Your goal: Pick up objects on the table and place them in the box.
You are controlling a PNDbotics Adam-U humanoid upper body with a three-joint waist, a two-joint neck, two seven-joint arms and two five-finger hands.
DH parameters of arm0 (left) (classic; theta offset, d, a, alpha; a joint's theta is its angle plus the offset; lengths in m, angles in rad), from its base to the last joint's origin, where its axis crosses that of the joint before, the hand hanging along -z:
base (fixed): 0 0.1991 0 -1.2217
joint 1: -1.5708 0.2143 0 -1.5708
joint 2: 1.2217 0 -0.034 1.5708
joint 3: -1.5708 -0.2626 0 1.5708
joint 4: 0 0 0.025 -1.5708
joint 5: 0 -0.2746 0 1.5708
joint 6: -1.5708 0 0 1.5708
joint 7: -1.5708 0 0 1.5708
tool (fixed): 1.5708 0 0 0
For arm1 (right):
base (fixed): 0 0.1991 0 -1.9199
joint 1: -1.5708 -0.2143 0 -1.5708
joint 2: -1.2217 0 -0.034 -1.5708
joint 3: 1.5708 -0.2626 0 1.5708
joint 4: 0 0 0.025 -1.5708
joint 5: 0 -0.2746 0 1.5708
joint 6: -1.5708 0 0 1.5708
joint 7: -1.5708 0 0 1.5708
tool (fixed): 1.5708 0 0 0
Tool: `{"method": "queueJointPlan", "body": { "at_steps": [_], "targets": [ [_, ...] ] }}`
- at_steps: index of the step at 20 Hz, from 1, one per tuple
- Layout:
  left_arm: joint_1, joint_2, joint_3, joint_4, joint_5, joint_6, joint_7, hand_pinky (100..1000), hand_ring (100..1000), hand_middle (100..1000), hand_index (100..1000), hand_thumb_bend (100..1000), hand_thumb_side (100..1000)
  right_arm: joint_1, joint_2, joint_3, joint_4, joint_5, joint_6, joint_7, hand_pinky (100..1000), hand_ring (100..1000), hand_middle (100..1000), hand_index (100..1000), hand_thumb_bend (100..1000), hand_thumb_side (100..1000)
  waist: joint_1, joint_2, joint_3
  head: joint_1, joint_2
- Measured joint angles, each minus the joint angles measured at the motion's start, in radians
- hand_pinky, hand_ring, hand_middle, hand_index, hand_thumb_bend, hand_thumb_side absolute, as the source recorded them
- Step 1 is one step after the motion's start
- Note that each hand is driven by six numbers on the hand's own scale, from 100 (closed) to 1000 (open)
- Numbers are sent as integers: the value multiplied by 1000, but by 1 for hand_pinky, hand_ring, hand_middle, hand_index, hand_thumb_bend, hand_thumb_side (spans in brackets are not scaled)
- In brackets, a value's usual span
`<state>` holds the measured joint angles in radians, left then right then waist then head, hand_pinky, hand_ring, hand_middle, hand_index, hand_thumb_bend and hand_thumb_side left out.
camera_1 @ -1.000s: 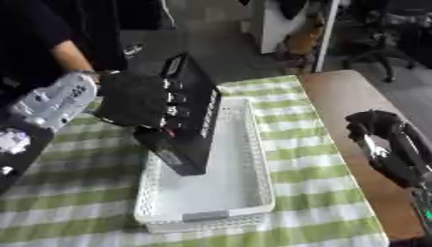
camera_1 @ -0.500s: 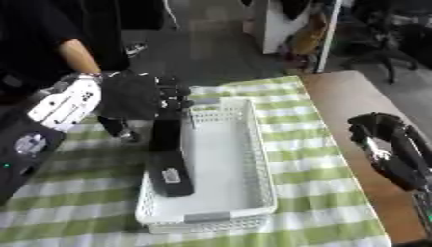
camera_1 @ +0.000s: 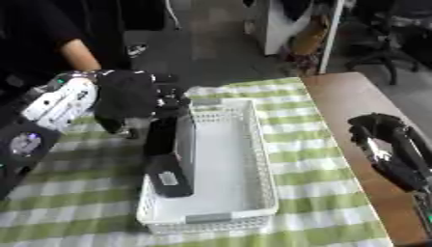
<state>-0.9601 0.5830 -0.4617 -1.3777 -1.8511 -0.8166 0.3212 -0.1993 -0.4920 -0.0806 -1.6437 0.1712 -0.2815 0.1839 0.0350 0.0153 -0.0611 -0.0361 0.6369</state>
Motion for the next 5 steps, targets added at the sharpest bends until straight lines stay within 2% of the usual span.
{"method": "queueJointPlan", "body": {
  "at_steps": [2,3,5],
  "targets": [
    [14,43,53,-48,196,1,-15,900,898,906,1000,911,330,0,0,-1,0,0,0,0,506,535,562,720,248,735,0,0,4,-1,0],
    [27,60,85,-63,317,12,-33,886,883,906,1000,839,287,0,0,-3,0,0,0,0,507,535,562,720,247,736,0,0,6,-1,-1],
    [59,86,152,-94,594,66,-92,879,875,910,1000,741,276,0,0,-5,0,0,1,-2,507,535,562,720,247,736,-1,0,8,-6,-4]
  ]
}}
